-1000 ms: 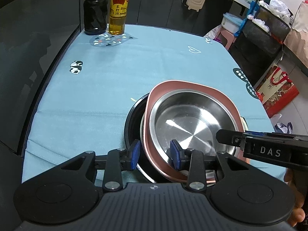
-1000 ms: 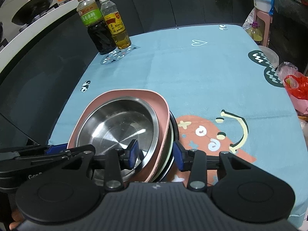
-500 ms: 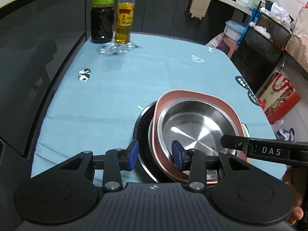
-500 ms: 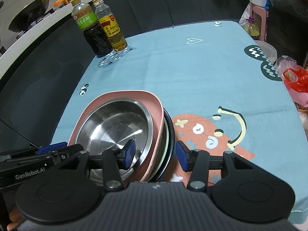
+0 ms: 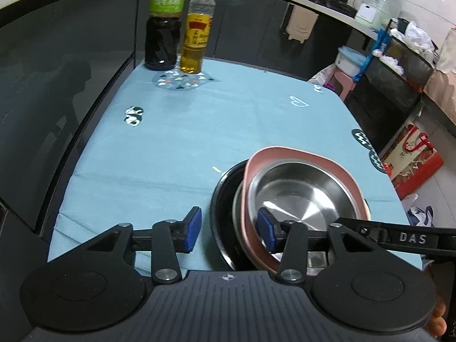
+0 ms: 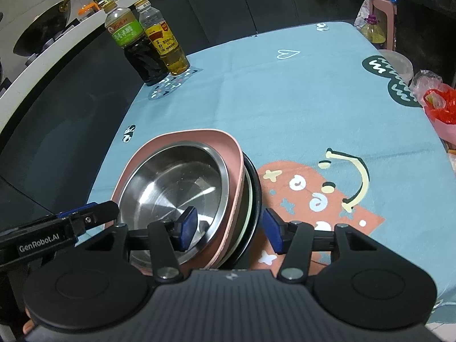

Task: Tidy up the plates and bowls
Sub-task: 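Carry the dish stack across the table toward the bottles and lower it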

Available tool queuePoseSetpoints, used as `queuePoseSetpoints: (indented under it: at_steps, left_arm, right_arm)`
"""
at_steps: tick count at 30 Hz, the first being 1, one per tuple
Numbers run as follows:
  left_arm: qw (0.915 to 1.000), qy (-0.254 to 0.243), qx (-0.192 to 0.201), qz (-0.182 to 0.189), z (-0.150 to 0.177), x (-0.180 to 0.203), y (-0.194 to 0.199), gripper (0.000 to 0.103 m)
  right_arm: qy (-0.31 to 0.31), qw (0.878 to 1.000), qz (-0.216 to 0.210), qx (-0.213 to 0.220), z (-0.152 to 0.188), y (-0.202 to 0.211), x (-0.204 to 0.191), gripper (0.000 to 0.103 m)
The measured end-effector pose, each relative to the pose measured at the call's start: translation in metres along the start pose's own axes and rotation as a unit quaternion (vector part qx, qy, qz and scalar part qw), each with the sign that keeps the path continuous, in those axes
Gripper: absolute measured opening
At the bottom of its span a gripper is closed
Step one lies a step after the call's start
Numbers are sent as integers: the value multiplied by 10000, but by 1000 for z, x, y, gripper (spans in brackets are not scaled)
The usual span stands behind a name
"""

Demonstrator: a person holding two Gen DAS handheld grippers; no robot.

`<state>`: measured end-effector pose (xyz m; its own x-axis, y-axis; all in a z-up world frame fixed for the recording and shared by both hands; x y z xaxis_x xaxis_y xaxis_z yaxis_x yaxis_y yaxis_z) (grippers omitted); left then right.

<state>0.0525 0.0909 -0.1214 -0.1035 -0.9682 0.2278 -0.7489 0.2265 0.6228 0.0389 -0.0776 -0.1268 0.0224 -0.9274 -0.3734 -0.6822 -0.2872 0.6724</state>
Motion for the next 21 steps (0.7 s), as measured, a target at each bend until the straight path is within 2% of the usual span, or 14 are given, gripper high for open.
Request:
queuePoseSetpoints:
  at_steps: [2,8,11,21]
  left_arm:
    - [9999,108,-30,46,1,-3,-2,48]
    - [9988,187,-349,297,8,4,-11,49]
    - [9979,246,-504,319,15,4,-18,51]
    - [9963,392,-673,367,20,5,-28,53]
  right_arm:
    - [-49,10000,-11,-35,1,-1,1,50]
    - [-203,9997,-29,-99,2,-5,4,50]
    - [-244,9996,-62,-120,3,-6,5,51]
    - [-382,9990,-140,-166,4,-14,6,52]
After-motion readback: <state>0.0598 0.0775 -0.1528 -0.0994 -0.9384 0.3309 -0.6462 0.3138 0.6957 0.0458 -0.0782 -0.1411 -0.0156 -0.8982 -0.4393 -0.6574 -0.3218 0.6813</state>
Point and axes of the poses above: each gripper's, at about its wrist camera, not at the fingertips, and y roughly against the way its jaws point, x to its right, z to its underside, the point moved 10 cm from there along -y, roughly the way its jaws point, and after that the axes turned 8 degrees about x, right-handed, at the moved point
